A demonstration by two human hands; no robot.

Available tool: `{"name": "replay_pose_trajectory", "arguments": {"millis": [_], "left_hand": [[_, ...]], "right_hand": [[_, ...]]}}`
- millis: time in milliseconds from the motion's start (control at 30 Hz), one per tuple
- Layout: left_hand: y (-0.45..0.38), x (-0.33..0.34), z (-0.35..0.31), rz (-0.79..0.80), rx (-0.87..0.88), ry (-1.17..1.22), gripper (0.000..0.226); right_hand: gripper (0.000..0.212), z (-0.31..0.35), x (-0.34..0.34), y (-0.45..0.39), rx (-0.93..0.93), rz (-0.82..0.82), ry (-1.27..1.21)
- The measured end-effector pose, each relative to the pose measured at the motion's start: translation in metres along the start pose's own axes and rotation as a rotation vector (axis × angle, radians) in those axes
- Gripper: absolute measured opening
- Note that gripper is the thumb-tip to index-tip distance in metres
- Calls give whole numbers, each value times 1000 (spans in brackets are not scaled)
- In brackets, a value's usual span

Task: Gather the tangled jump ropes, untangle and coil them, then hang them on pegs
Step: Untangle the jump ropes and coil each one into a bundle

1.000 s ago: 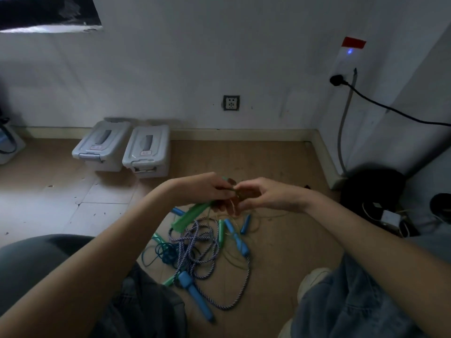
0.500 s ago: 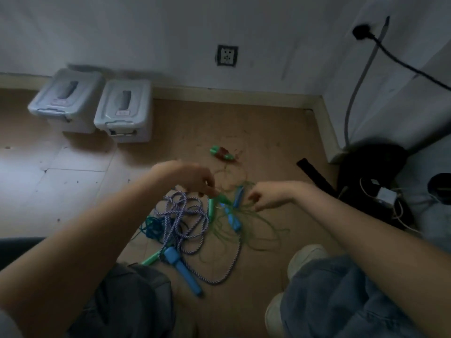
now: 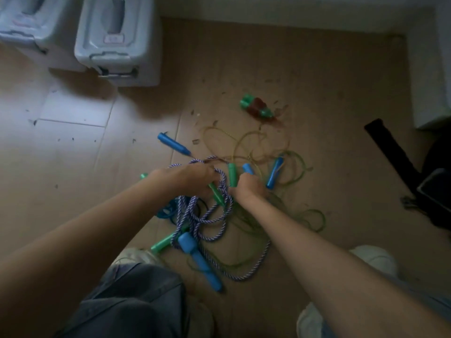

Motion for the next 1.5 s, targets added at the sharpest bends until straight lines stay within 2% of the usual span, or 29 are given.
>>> {"name": "replay_pose_trajectory", "arguments": {"millis": [67,133,233,267,333,400,467,567,633,733,900,1033,1100,1200,1267,1400,1467,1500], "left_hand": [[6,-14,-6,-163,34,-50,32],[23,-41,-13,-330,93,-52,37],[63,-97,-26,-476,239,225,37],[80,-115,-31,-515,287,298,37],[111,-145,-42,-636,314,306,35],[133,-165,-55,-724,210,161,38],[152,-179,-68,-736,124,48,42],[184,-192,-86,-688,198,244,28],[202,-196,-93,-668,232,316,18],[215,-189,-90,-678,150,316,17],[204,-165,-77,-553,67,285,15],[189,-157,-55,-614,-113,279,10],[184,-158,-46,-689,-194,340,12],[186,-172,-37,-916,-314,494,17],[187,-178,-36,-1006,-344,667,18],[189,-184,-38,-1095,-321,945,13],[191,-189,-34,-1135,-277,1128,16],[192,-191,-32,-1152,-246,1250,19]], "right_hand": [[33,2,-26,7,-70,65,-148],[24,6,-65,27,-236,156,-391],[25,8,-134,68,-331,437,-934],[24,8,-156,81,-350,489,-1025],[31,13,-196,105,-385,498,-954],[40,22,-232,133,-453,452,-809],[37,32,-265,161,-541,395,-729],[31,44,-299,203,-671,303,-627],[39,45,-311,222,-738,261,-590],[42,28,-315,239,-706,247,-519],[30,2,-310,240,-727,-19,-37],[25,-8,-304,232,-647,-115,138],[22,-12,-298,226,-579,-80,24],[15,-10,-286,226,-443,165,-338],[14,-5,-282,229,-435,266,-434],[47,0,-277,233,-421,379,-608],[65,-1,-276,235,-418,461,-624],[66,-1,-276,235,-418,456,-595]]}}
Point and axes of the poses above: each hand's wrist, its own y-axis away from the middle knuckle, its own x-axis out of the palm, z = x × y, the point moved 2 cm from there along -y, towards the middle knuckle, and after that the axes turned 6 degrees about -x, right-handed, at the moved point
